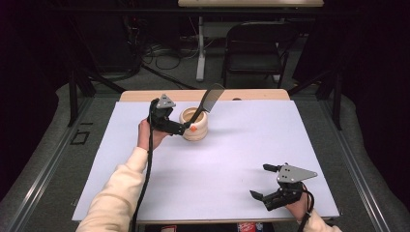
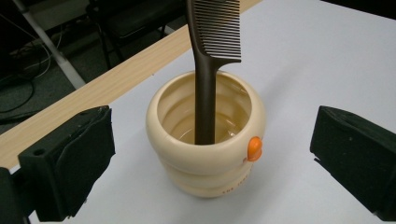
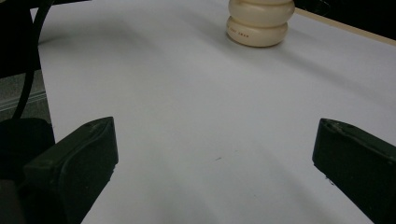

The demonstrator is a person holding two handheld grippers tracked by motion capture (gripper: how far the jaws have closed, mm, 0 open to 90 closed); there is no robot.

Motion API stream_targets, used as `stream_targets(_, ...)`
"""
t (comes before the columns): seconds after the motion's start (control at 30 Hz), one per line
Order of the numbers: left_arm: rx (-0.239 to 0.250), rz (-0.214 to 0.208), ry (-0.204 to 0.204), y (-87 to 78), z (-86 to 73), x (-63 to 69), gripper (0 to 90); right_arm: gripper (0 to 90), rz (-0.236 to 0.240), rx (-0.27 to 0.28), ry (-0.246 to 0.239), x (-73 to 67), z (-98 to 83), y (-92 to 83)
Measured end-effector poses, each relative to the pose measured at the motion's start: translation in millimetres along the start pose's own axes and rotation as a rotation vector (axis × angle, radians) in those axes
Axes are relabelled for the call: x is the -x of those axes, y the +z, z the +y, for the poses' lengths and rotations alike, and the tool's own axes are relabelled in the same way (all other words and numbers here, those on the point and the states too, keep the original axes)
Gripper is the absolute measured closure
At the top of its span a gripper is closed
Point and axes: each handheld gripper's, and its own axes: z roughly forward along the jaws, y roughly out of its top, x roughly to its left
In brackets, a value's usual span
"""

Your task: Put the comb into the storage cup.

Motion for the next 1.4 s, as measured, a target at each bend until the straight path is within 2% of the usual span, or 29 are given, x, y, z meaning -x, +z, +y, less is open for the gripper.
stream_targets(0.2,-0.015,0.014,0.008,-11.0,-7.7,4.5,0.1,0.0,-0.002,0.000,0.000,0.0,0.0,0.1)
stream_targets(0.6,-0.008,0.029,-0.025,-26.5,-31.0,11.7,0.1,0.0,-0.004,-0.004,-0.003,-0.6,0.1,0.2)
stream_targets(0.93,-0.020,0.045,-0.031,-36.7,-52.4,22.1,0.0,0.0,-0.003,0.000,-0.003,-1.3,0.4,-0.8)
stream_targets(1.4,-0.021,0.067,-0.007,-47.7,-67.7,39.4,0.0,0.0,-0.001,0.005,-0.007,-1.7,0.4,-1.7)
